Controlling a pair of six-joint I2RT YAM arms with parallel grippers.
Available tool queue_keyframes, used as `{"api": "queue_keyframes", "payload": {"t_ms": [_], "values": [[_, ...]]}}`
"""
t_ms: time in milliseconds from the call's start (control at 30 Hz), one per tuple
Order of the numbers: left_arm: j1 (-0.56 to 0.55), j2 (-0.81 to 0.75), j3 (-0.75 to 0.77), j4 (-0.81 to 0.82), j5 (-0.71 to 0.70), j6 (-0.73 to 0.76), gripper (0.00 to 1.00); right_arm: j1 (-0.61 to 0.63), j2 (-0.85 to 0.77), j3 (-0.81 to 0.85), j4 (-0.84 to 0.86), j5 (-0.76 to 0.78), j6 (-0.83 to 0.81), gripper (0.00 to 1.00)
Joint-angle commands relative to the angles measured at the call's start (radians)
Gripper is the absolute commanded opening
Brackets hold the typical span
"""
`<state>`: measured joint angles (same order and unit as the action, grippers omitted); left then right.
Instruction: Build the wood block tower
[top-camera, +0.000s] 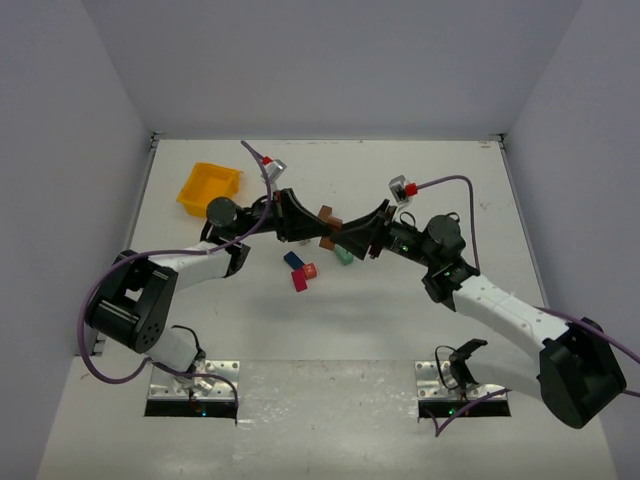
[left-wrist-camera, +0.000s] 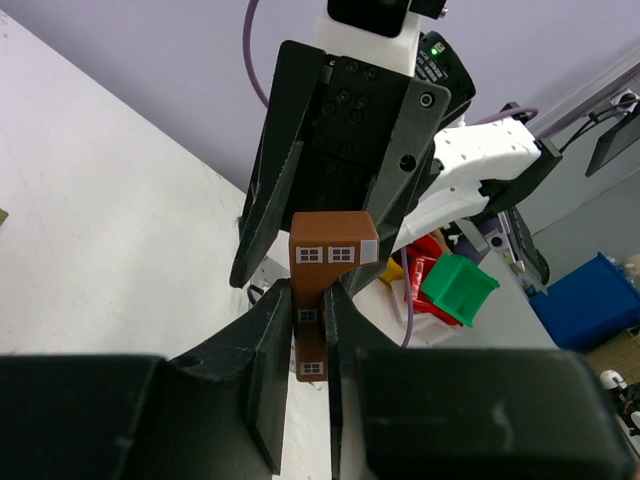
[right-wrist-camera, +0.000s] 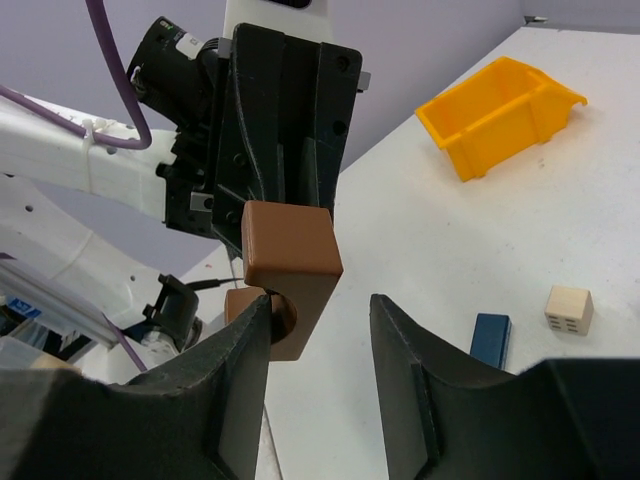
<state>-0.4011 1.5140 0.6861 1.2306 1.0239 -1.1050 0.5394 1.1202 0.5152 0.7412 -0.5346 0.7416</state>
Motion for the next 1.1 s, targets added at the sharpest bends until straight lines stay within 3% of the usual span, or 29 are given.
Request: {"api": "queue_keyframes", "payload": {"t_ms": [0, 167, 267, 367, 433, 467, 500, 533, 633, 733, 933, 1067], "values": [[-0.019, -0.002, 0.003, 0.049, -0.025, 0.032, 0.0, 0.002, -0.018, 0.028, 0.049, 0.094, -0.009, 0.34], [-0.026, -0.012, 0.0, 0.037, -0.038, 0.051, 0.0, 0.002, -0.031, 0.034, 0.009, 0.146, -0.028, 0.18], [-0.031, -0.02, 0.003, 0.005, -0.044, 0.065, 0.0, 0.002, -0.009, 0.068, -0.059, 0.184, -0.035, 0.0], [-0.031, -0.028, 0.019, -0.068, -0.052, 0.107, 0.0, 0.002, 0.004, 0.091, -0.113, 0.219, -0.055, 0.0], [-0.03, -0.044, 0.062, -0.29, -0.073, 0.199, 0.0, 0.002, -0.001, 0.133, -0.21, 0.32, -0.146, 0.0], [-0.028, -0.047, 0.093, -0.345, -0.084, 0.259, 0.07, 0.001, -0.005, 0.154, -0.302, 0.36, -0.18, 0.0], [-0.027, -0.052, 0.105, -0.398, -0.108, 0.284, 0.07, 0.001, -0.007, 0.198, -0.347, 0.401, -0.219, 0.0], [-0.02, -0.06, 0.116, -0.456, -0.118, 0.299, 0.07, -0.001, -0.008, 0.216, -0.402, 0.465, -0.286, 0.0], [-0.003, -0.079, 0.132, -0.533, -0.16, 0.356, 0.2, -0.004, -0.014, 0.295, -0.48, 0.608, -0.467, 0.0], [0.015, -0.089, 0.148, -0.592, -0.197, 0.393, 0.3, -0.023, -0.004, 0.348, -0.47, 0.756, -0.635, 0.0], [0.039, -0.084, 0.204, -0.701, -0.307, 0.458, 0.3, -0.13, 0.143, 0.556, -0.592, 0.716, -0.941, 0.0], [0.071, -0.081, 0.269, -0.819, -0.414, 0.516, 0.34, -0.14, 0.215, 0.484, -0.423, 0.864, -1.36, 0.0]]}}
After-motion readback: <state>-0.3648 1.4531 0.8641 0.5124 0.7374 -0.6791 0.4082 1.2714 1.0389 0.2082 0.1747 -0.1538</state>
